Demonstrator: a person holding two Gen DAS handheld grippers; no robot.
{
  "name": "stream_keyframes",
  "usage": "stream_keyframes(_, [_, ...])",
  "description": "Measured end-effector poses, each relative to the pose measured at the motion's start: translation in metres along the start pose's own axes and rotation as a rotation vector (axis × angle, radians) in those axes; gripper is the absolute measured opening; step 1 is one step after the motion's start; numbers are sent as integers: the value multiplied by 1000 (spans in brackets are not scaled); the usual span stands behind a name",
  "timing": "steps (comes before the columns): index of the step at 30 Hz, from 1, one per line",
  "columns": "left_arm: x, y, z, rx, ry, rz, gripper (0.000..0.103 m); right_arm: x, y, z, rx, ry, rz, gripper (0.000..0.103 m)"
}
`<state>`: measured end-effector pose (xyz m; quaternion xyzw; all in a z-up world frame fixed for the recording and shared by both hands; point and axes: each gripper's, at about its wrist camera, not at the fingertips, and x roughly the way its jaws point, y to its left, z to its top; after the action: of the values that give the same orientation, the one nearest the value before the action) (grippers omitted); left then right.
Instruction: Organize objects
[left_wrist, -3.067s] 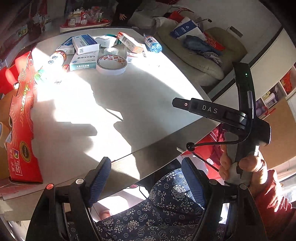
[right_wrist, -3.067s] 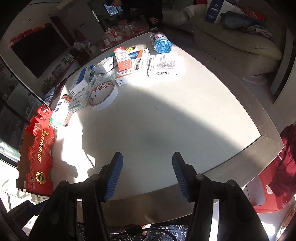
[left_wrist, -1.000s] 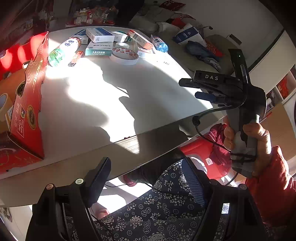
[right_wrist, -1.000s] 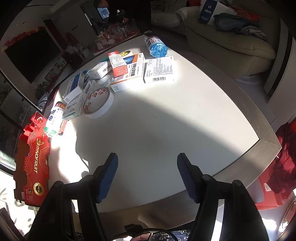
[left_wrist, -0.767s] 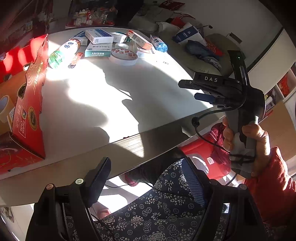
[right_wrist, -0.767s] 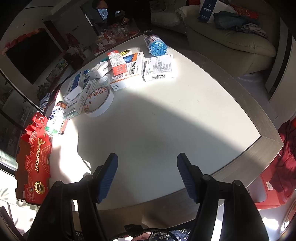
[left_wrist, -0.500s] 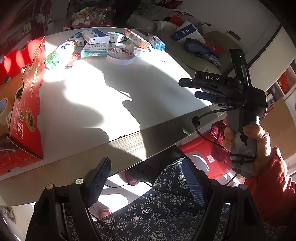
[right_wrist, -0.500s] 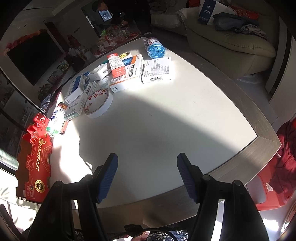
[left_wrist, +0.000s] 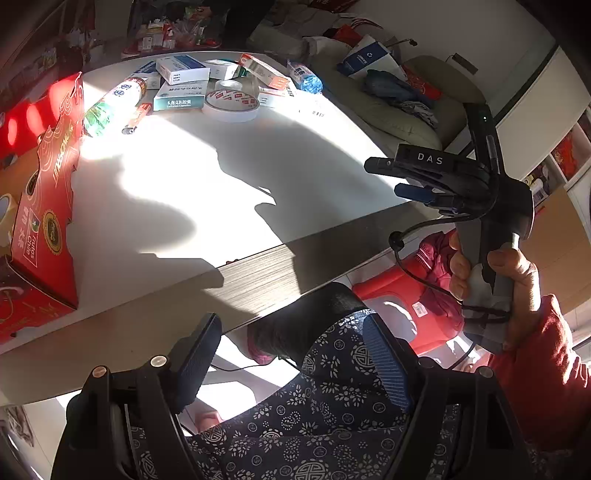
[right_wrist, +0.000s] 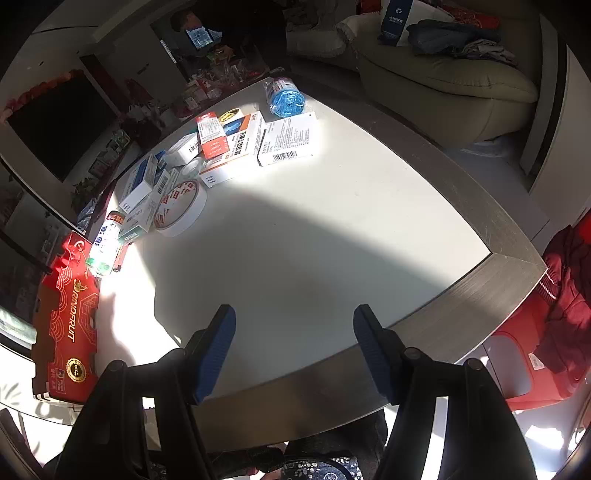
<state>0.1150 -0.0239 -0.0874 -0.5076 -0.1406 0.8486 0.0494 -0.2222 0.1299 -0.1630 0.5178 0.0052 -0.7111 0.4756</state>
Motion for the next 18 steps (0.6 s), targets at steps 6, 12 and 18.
stream_keyframes(6, [0,-2,-2,2,1,5,83,-4,1,-2,-13,1,11,66])
stream_keyframes(12, [-1,-5,-2,9,0,16,83,-10,-1,-3,-18,3,11,66])
stream_keyframes(18, [-3,-8,1,11,-2,39,83,-17,-2,-3,-28,7,3,66])
